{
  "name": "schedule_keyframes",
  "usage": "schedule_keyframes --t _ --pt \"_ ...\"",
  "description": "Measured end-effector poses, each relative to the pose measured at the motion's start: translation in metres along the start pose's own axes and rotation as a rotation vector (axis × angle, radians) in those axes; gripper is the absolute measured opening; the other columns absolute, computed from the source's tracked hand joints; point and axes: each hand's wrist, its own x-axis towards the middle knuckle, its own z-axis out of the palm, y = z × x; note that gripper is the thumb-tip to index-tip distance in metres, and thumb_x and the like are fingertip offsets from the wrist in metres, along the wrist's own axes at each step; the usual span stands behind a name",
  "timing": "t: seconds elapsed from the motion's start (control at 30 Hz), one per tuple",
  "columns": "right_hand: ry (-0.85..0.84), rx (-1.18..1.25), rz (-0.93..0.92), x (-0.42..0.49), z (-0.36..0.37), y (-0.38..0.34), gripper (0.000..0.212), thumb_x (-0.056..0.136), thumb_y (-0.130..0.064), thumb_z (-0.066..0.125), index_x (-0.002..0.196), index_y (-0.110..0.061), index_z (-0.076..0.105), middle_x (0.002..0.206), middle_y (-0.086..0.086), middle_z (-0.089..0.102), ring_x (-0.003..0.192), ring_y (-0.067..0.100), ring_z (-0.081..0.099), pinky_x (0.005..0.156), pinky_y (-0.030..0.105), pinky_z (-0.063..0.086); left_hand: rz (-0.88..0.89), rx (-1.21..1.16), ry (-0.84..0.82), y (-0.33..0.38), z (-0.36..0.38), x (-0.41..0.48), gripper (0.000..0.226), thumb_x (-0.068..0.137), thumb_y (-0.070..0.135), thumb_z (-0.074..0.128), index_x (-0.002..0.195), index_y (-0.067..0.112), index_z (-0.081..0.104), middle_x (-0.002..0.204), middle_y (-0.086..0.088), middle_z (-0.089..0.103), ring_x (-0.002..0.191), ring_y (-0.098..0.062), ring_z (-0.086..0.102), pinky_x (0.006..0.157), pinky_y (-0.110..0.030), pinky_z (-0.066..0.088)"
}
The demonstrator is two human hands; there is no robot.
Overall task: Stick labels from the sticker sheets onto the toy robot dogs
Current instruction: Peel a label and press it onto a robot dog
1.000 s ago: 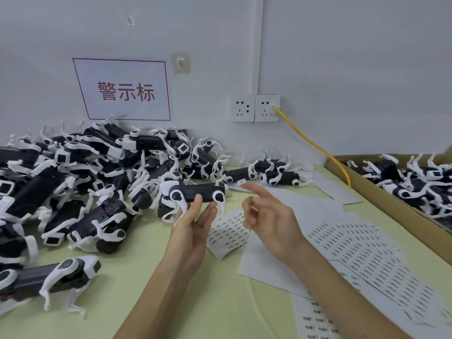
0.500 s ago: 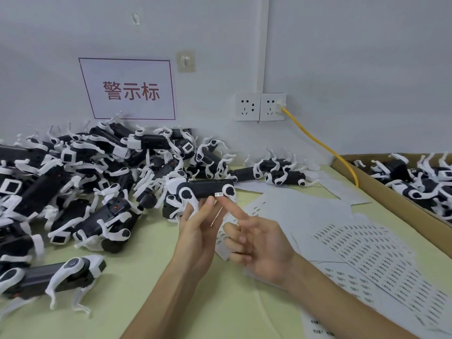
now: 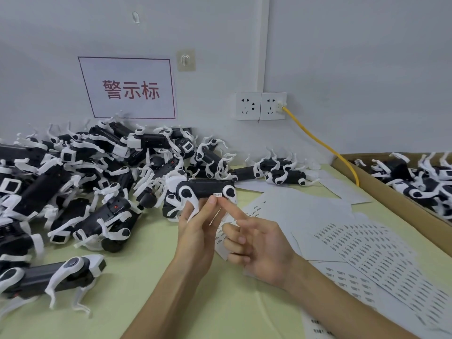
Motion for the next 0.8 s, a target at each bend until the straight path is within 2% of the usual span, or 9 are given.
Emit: schedule_keyframes --t 0.23,0.4,0.53,0.6,0.63,0.7,0.73,0.77,0.8 --pt "-0.026 0.025 0.003 0.0002 -0.0017 0.002 0.057 0.089 -0.017 0.049 0.145 -0.029 0.057 0.066 -0.002 0.033 0.055 0.012 0.027 0.051 0.025 0.02 0.034 0.061 0.038 -0.0021 -0.0008 -0.0014 0.022 0.076 0.016 0.079 0.085 0.016 0.059 0.083 0.002 0.064 0.097 -0.021 0.07 0.101 -0.037 0.051" --pt "-0.072 -0.003 0.008 0.0007 -0.0015 0.002 0.061 0.088 -0.019 0.054 0.147 -0.03 0.054 0.067 -0.002 0.033 0.056 0.013 0.025 0.051 0.025 0.022 0.046 0.062 0.081 -0.0005 0.0003 -0.0016 0.025 0.077 0.016 0.08 0.085 0.017 0.056 0.084 -0.002 0.061 0.101 -0.025 0.066 0.107 -0.038 0.051" --pt "-0.093 0.0 0.01 0.0015 -0.0019 0.0017 0.062 0.087 -0.02 0.058 0.148 -0.029 0.053 0.066 -0.002 0.035 0.056 0.012 0.026 0.05 0.023 0.027 0.031 0.01 0.127 -0.0016 -0.0007 0.0001 0.048 0.08 0.013 0.079 0.119 0.015 0.051 0.097 -0.009 0.065 0.105 -0.026 0.071 0.108 -0.038 0.051" --pt "-0.081 -0.01 0.013 0.0019 -0.0021 0.0018 0.062 0.087 -0.021 0.058 0.148 -0.03 0.053 0.067 -0.002 0.034 0.056 0.012 0.027 0.05 0.024 0.029 0.043 0.037 0.117 -0.0002 -0.0002 0.0 0.05 0.082 0.01 0.081 0.124 0.016 0.054 0.096 -0.009 0.061 0.099 -0.024 0.07 0.112 -0.04 0.048" --pt "-0.075 -0.021 0.014 0.0019 -0.0021 0.0019 0.061 0.087 -0.022 0.057 0.148 -0.03 0.053 0.067 -0.002 0.033 0.056 0.013 0.027 0.05 0.024 0.028 0.041 0.047 0.111 0.0005 0.0 -0.0004 0.048 0.082 0.009 0.083 0.122 0.016 0.057 0.097 -0.01 0.059 0.097 -0.023 0.068 0.114 -0.041 0.046" --pt "-0.067 -0.038 0.005 0.0018 -0.0013 0.0019 0.06 0.087 -0.022 0.057 0.147 -0.03 0.055 0.067 -0.002 0.032 0.056 0.013 0.025 0.051 0.025 0.025 0.046 0.067 0.111 0.0015 0.0002 -0.0008 0.032 0.078 0.01 0.084 0.1 0.016 0.061 0.091 -0.008 0.059 0.091 -0.02 0.068 0.116 -0.043 0.044" --pt "-0.061 -0.039 0.0 0.0018 -0.0007 0.0021 0.06 0.087 -0.022 0.057 0.146 -0.03 0.056 0.067 -0.002 0.032 0.056 0.013 0.025 0.051 0.025 0.024 0.041 0.076 0.118 0.0016 0.0003 -0.0014 0.03 0.077 0.012 0.082 0.099 0.014 0.062 0.091 -0.007 0.061 0.092 -0.02 0.068 0.117 -0.044 0.043" --pt "-0.049 -0.034 -0.005 0.0017 -0.0001 0.0021 0.06 0.086 -0.022 0.057 0.145 -0.03 0.056 0.066 -0.002 0.033 0.056 0.013 0.025 0.051 0.025 0.024 0.033 0.065 0.122 0.0022 0.0019 -0.0026 0.041 0.077 0.015 0.081 0.114 0.009 0.063 0.095 -0.01 0.064 0.096 -0.022 0.069 0.117 -0.044 0.043" --pt "-0.032 -0.027 -0.01 0.0016 0.0007 0.0022 0.06 0.086 -0.022 0.058 0.145 -0.03 0.057 0.066 -0.002 0.032 0.056 0.013 0.025 0.051 0.025 0.024 0.026 0.042 0.126 0.0027 0.0026 -0.0033 0.067 0.077 0.017 0.08 0.138 0.003 0.054 0.104 -0.014 0.067 0.103 -0.024 0.07 0.117 -0.044 0.043"
